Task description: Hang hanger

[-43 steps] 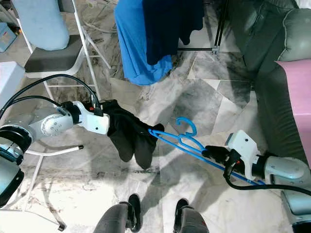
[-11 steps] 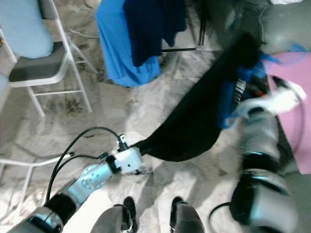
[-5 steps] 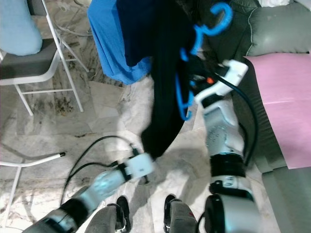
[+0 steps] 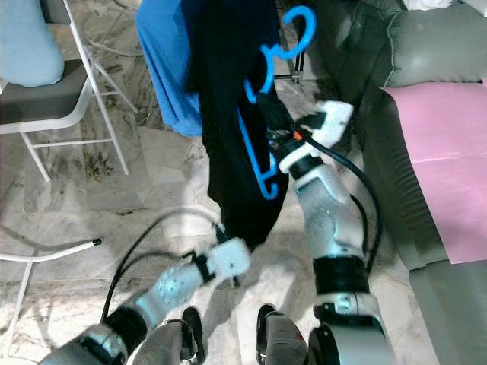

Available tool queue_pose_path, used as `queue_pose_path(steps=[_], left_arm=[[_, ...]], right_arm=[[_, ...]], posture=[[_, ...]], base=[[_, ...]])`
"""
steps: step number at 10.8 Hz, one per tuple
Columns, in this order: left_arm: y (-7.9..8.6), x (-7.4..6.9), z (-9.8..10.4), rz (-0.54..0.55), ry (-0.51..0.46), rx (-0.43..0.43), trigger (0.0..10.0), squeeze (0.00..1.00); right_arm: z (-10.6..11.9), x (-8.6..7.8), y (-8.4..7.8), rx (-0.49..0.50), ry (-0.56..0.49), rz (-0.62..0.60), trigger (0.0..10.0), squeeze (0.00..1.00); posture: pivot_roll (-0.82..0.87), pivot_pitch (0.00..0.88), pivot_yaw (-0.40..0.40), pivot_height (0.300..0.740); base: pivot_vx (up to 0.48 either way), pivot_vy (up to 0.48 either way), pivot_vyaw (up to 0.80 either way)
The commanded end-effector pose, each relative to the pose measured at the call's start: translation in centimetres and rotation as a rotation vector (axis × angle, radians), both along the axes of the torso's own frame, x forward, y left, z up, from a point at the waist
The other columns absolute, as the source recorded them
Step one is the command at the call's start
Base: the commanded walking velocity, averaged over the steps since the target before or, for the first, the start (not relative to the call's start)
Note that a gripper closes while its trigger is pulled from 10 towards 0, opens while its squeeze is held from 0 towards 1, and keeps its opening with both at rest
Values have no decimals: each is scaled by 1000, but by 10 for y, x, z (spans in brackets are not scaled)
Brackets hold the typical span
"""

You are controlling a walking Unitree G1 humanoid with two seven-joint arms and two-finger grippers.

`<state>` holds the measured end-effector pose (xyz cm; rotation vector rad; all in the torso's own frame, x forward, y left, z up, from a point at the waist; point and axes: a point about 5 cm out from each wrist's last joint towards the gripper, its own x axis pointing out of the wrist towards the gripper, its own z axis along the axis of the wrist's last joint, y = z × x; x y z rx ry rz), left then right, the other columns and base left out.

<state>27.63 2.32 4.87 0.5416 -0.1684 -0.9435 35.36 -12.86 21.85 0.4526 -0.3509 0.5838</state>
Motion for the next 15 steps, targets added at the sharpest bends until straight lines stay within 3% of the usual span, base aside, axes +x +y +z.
queue_pose_path(steps=[1, 2, 3, 4, 7, 10, 12, 15], left_arm=[[3, -8, -11, -5, 49, 21, 10000, 0], [2, -10, -13, -7, 79, 0, 10000, 0], [2, -13, -17, -14, 101, 3, 10000, 263], [5, -13, -19, 3, 118, -1, 10000, 1000], [14, -14, -24, 13, 145, -1, 10000, 1000], [8, -20, -27, -12, 185, -27, 10000, 1000], [11, -15, -22, 19, 149, -56, 10000, 1000], [33, -4, -6, 78, 73, -151, 10000, 1000]], right_arm=[[14, -7, 5, -39, -96, 3, 10000, 0], [9, -11, 6, -113, -112, -35, 10000, 0], [7, -14, 6, -105, -107, -18, 10000, 0], [6, -16, 7, -113, -113, -14, 10000, 0], [3, -22, 11, -153, -132, 4, 10000, 0], [4, -22, 13, -180, -143, -16, 10000, 0], [3, -23, 10, -211, -151, -28, 10000, 0], [-16, -30, 1, -314, -139, -52, 10000, 0]], posture=[[-102, 263, 36, 740], [-101, 265, 37, 740], [-100, 267, 37, 740], [-97, 269, 39, 740], [-91, 276, 48, 740], [-93, 280, 55, 740], [-94, 280, 54, 740], [-87, 286, 51, 740]], base=[[0, 0, 0], [0, 0, 0], [0, 0, 0], [0, 0, 0], [0, 0, 0], [0, 0, 0], [0, 0, 0], [0, 0, 0]])
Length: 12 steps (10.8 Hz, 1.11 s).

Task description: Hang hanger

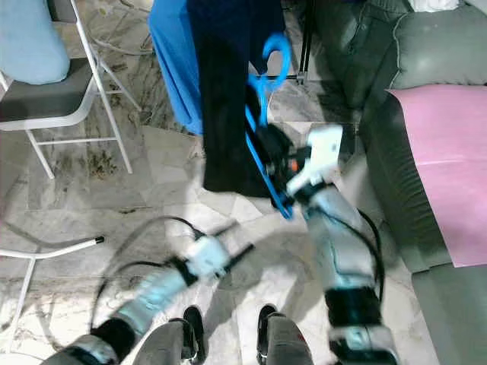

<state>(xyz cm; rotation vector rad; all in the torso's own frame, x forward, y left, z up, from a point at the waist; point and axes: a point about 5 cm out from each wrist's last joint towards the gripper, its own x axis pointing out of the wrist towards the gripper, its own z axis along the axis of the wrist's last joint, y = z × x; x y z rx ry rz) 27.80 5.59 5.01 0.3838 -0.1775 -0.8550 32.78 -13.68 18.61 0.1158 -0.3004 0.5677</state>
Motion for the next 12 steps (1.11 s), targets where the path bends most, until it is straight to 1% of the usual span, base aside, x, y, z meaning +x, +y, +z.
queue_pose_path(steps=[1, 2, 3, 4, 5, 6, 7, 8, 9, 11, 12], left_arm=[[6, -7, -6, 2, 13, -5, 10000, 1000], [17, -7, -1, 21, -33, -16, 10000, 1000], [25, -5, 5, 23, -84, -5, 10000, 1000], [32, -2, 11, 17, -125, 10, 10000, 1000], [44, 5, 25, -6, -196, 50, 10000, 1000], [51, 10, 35, -27, -238, 81, 10000, 1000], [58, 16, 47, -53, -290, 124, 10000, 1000], [64, 21, 54, -63, -317, 152, 10000, 1000], [72, 29, 65, -77, -352, 197, 10000, 1000], [89, 43, 83, -70, -399, 296, 10000, 1000], [94, 52, 95, -48, -434, 326, 10000, 1000]], right_arm=[[11, -6, 7, -11, -83, 36, 10000, 0], [3, -9, 1, -46, -79, 15, 10000, 0], [-6, -15, -5, -65, -53, 33, 10000, 0], [-13, -22, -10, -91, -33, 62, 10000, 0], [-25, -34, -19, -113, 17, 127, 10000, 0], [-30, -40, -22, -127, 35, 163, 10000, 0], [-34, -46, -25, -143, 56, 214, 10000, 0], [-35, -49, -26, -148, 64, 238, 10000, 0], [-35, -51, -29, -158, 71, 257, 10000, 0], [-34, -53, -32, -161, 71, 291, 10000, 0], [-35, -54, -31, -163, 74, 307, 10000, 0]], posture=[[-85, 286, 51, 740], [-79, 287, 51, 740], [-72, 288, 49, 740], [-67, 289, 49, 740], [-65, 289, 49, 740], [-66, 288, 51, 740], [-68, 287, 54, 740], [-68, 283, 59, 740], [-68, 280, 63, 740], [-63, 272, 72, 740], [-59, 269, 77, 740]], base=[[0, 0, 0], [0, 0, 0], [0, 0, 0], [0, 0, 0], [0, 0, 0], [0, 0, 0], [0, 0, 0], [0, 0, 0], [0, 0, 0], [0, 0, 0], [0, 0, 0]])
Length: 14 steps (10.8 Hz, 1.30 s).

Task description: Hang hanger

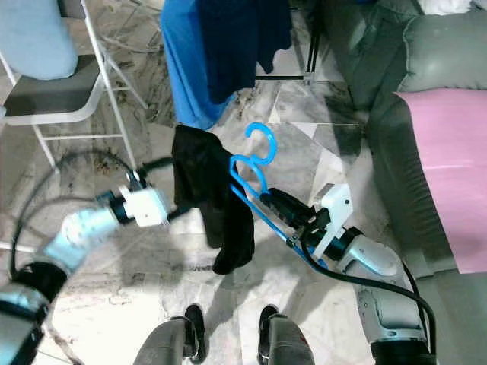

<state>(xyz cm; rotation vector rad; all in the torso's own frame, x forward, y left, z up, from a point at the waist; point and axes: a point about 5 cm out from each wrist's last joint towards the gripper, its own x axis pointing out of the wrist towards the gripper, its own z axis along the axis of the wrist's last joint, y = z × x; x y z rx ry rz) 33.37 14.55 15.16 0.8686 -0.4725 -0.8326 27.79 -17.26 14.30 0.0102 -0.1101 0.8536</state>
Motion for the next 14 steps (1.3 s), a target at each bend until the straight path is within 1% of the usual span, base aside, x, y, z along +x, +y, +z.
queue_pose_path(steps=[1, 2, 3, 5, 6, 7, 8, 9, 10, 11, 12, 13, 14], left_arm=[[8, 2, 2, 21, -11, 28, 10000, 1000], [11, 6, 9, 36, -31, 43, 10000, 1000], [14, 10, 15, 34, -51, 80, 10000, 1000], [17, 17, 22, 42, -66, 151, 10000, 1000], [17, 19, 23, 34, -65, 206, 10000, 1000], [18, 21, 22, 35, -53, 258, 10000, 922], [17, 22, 21, 30, -42, 273, 10000, 0], [17, 23, 21, 23, -31, 289, 10000, 0], [16, 23, 18, -2, 1, 342, 10000, 0], [16, 24, 19, -14, 19, 358, 10000, 0], [15, 26, 22, -15, 21, 363, 10000, 0], [13, 29, 28, -4, -5, 360, 10000, 0], [13, 30, 31, 0, -11, 347, 10000, 0]], right_arm=[[6, -4, 6, 23, -33, 51, 10000, 0], [4, -6, 6, 16, -20, 74, 10000, 0], [1, -8, 6, -4, -6, 106, 10000, 0], [-1, -11, 4, -77, 8, 166, 10000, 0], [0, -12, 1, -106, 13, 192, 10000, 0], [2, -12, -1, -125, 13, 210, 10000, 0], [3, -12, -2, -145, 9, 227, 10000, 0], [4, -12, -3, -153, 5, 229, 10000, 0], [7, -11, -5, -162, -5, 231, 10000, 0], [7, -12, -5, -164, -8, 230, 10000, 0], [6, -13, -4, -165, -7, 230, 10000, 0], [5, -13, -2, -157, -10, 216, 10000, 0], [3, -10, 0, -150, -24, 180, 10000, 0]], posture=[[-57, 267, 80, 740], [-54, 263, 84, 740], [-53, 260, 86, 740], [-57, 262, 88, 740], [-59, 263, 87, 740], [-61, 264, 87, 740], [-64, 265, 88, 740], [-67, 265, 89, 740], [-73, 265, 92, 740], [-75, 264, 93, 740], [-78, 264, 97, 740], [-79, 264, 99, 740], [-77, 265, 99, 740]], base=[[0, 0, 0], [0, 0, 0], [0, 0, 0], [0, 0, 0], [0, 0, 0], [0, 0, 0], [0, 0, 0], [0, 0, 0], [0, 0, 0], [0, 0, 0], [0, 0, 0], [0, 0, 0], [0, 0, 0]])
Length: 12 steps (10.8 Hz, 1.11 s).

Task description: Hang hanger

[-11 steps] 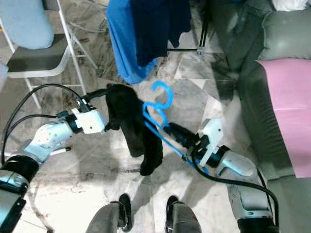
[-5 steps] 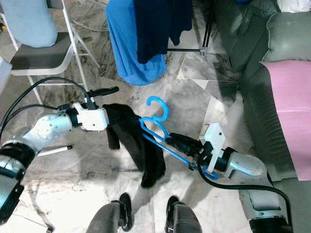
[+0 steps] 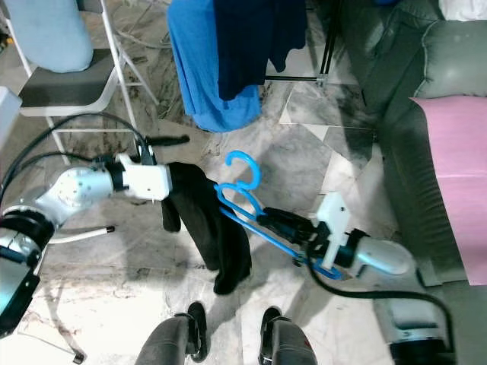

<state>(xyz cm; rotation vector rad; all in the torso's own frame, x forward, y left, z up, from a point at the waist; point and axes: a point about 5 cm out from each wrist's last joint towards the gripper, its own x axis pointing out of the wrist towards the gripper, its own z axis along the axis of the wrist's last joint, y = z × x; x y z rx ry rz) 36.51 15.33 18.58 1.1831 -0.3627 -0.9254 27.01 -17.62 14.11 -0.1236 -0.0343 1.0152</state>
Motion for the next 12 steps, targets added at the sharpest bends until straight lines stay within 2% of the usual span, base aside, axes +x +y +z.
queue_pose_path(steps=[1, 4, 6, 8, 9, 11, 12], left_arm=[[6, -1, -3, 9, 19, 18, 10000, 0], [8, -3, -10, -3, 87, 72, 10000, 0], [4, 0, -16, 19, 142, 109, 10000, 0], [-4, 2, -18, 13, 165, 117, 2549, 0], [-8, 2, -19, -1, 182, 121, 0, 0], [-12, 2, -20, -21, 258, 132, 0, 0], [-10, 0, -23, -32, 314, 170, 0, 0]], right_arm=[[5, 1, 4, 16, -46, 1, 10000, 0], [11, 4, 8, 7, -62, 43, 10000, 0], [18, 2, 10, -10, -64, 99, 10000, 0], [18, -7, 11, -58, -42, 175, 10000, 0], [20, -8, 8, -74, -40, 186, 10000, 0], [22, -8, 1, -129, -44, 203, 10000, 0], [24, -8, -1, -143, -47, 206, 10000, 0]], posture=[[-76, 265, 100, 740], [-66, 269, 103, 740], [-74, 272, 101, 740], [-86, 270, 99, 740], [-89, 270, 98, 740], [-100, 270, 97, 740], [-103, 269, 97, 740]], base=[[0, 0, 0], [0, 0, 0], [0, 0, 0], [0, 0, 0], [0, 0, 0], [0, 0, 0], [0, 0, 0]])
